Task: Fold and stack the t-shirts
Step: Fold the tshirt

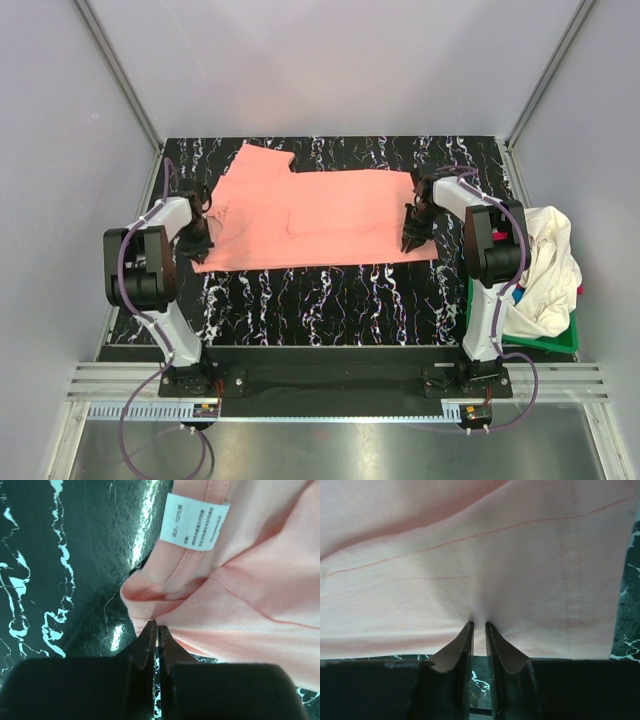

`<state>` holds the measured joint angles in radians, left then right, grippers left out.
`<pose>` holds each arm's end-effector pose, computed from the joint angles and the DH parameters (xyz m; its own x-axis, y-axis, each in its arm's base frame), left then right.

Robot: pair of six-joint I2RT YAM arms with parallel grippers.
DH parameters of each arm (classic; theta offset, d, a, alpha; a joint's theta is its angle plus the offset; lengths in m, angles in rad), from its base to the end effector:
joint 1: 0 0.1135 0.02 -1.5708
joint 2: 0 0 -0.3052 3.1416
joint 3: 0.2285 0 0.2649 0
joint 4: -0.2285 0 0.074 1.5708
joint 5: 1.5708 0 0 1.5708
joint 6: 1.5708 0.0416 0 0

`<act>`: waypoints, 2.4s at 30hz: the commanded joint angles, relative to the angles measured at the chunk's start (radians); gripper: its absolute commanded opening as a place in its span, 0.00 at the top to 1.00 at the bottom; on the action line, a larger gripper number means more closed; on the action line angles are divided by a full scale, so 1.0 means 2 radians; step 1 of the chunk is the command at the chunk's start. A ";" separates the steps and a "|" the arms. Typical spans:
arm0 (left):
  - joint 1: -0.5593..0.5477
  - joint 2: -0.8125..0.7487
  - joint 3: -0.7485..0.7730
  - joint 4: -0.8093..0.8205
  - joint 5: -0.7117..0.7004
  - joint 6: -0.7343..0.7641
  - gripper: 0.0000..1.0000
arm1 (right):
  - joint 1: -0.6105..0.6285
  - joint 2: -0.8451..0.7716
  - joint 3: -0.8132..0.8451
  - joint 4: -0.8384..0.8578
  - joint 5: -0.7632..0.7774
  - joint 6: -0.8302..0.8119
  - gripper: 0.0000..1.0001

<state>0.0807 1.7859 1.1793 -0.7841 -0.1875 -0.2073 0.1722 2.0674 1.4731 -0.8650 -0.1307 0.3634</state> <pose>0.3501 0.0361 0.2009 -0.9365 -0.2786 -0.2130 -0.3119 0.9394 0.1426 0.4184 0.0783 0.1726 -0.9806 0.1872 -0.0580 0.1759 0.9712 0.1606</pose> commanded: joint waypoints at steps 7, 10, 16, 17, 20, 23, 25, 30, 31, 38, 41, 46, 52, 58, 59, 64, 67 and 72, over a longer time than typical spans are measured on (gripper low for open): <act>0.000 -0.033 0.012 -0.024 -0.008 -0.017 0.57 | -0.006 0.024 0.008 -0.052 0.091 -0.011 0.76; 0.000 -0.051 0.032 -0.031 -0.009 -0.030 0.57 | -0.005 0.021 0.017 -0.059 0.088 -0.010 0.76; -0.010 -0.062 0.062 -0.039 0.060 -0.055 0.62 | -0.006 0.005 0.050 -0.077 0.073 -0.009 0.75; -0.016 -0.063 0.062 -0.037 0.070 -0.059 0.62 | -0.005 0.003 0.058 -0.082 0.073 -0.009 0.75; -0.019 -0.061 0.045 -0.031 0.122 -0.083 0.64 | -0.006 0.001 0.070 -0.091 0.078 -0.011 0.70; -0.020 -0.061 0.020 -0.020 0.128 -0.103 0.65 | -0.006 0.002 0.080 -0.093 0.086 -0.016 0.68; -0.020 -0.063 0.009 -0.010 0.131 -0.114 0.65 | -0.009 0.004 0.079 -0.090 0.088 -0.015 0.67; -0.008 -0.019 -0.018 0.002 0.124 -0.157 0.66 | -0.020 0.030 0.075 -0.078 0.090 -0.018 0.65; -0.004 -0.012 -0.023 0.005 0.124 -0.165 0.66 | -0.022 0.035 0.072 -0.075 0.091 -0.018 0.65; 0.006 0.028 0.012 0.009 0.088 -0.168 0.64 | -0.024 0.021 0.002 -0.056 0.077 -0.008 0.64; 0.007 0.074 0.050 -0.005 0.072 -0.173 0.63 | -0.025 -0.003 -0.046 -0.045 0.068 0.000 0.63; 0.009 0.148 0.143 -0.040 0.028 -0.153 0.63 | -0.015 -0.043 -0.103 -0.032 0.045 0.014 0.63; 0.015 0.253 0.347 -0.096 -0.009 -0.111 0.62 | 0.069 -0.075 -0.131 -0.032 0.009 0.038 0.60; 0.013 0.294 0.510 -0.143 -0.069 -0.084 0.54 | 0.172 -0.100 -0.144 -0.013 -0.079 0.071 0.60; 0.011 0.261 0.500 -0.136 -0.078 -0.081 0.48 | 0.181 -0.109 -0.141 -0.014 -0.084 0.069 0.59; -0.001 0.127 0.374 -0.094 -0.082 -0.088 0.40 | 0.185 -0.170 -0.105 -0.037 -0.057 0.043 0.50; -0.033 0.045 0.303 -0.047 -0.053 -0.101 0.38 | 0.185 -0.182 -0.076 -0.056 -0.018 0.018 0.40; -0.097 -0.009 0.198 -0.001 -0.034 -0.139 0.37 | 0.185 -0.169 -0.057 -0.061 0.002 -0.004 0.39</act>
<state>-0.0551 1.7699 1.6550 -0.8925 -0.2913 -0.4335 0.5449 1.7321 1.3323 -0.9558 -0.1783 0.4023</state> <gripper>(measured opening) 0.622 0.605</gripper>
